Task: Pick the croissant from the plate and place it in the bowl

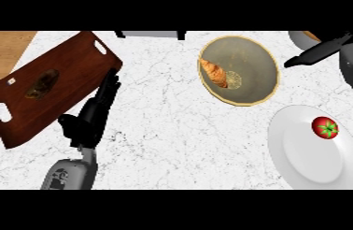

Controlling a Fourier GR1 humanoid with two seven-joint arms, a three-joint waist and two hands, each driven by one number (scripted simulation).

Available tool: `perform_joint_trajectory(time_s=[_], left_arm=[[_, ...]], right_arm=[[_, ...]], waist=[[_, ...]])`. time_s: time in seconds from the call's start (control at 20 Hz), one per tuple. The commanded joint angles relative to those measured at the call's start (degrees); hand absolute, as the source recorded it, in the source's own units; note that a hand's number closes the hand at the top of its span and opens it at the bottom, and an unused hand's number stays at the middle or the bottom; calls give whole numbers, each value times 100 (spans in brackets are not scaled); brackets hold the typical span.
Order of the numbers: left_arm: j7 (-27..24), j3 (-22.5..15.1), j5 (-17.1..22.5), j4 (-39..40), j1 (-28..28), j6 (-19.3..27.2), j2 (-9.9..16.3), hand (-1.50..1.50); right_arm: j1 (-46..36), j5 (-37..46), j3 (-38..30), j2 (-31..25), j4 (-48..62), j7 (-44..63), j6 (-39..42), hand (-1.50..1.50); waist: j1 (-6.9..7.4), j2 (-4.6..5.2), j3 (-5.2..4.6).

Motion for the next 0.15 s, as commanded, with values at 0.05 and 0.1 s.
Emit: perform_joint_trajectory(time_s=[0.05,0.1], left_arm=[[-148,67,89,9,55,-109,57,0],[-30,65,42,85,-97,-20,-3,0]], right_arm=[[305,10,137,-237,-139,-966,1320,-150],[442,-16,148,-156,-199,-1071,1235,-150]], waist=[[9,6,0],[-33,8,3]])
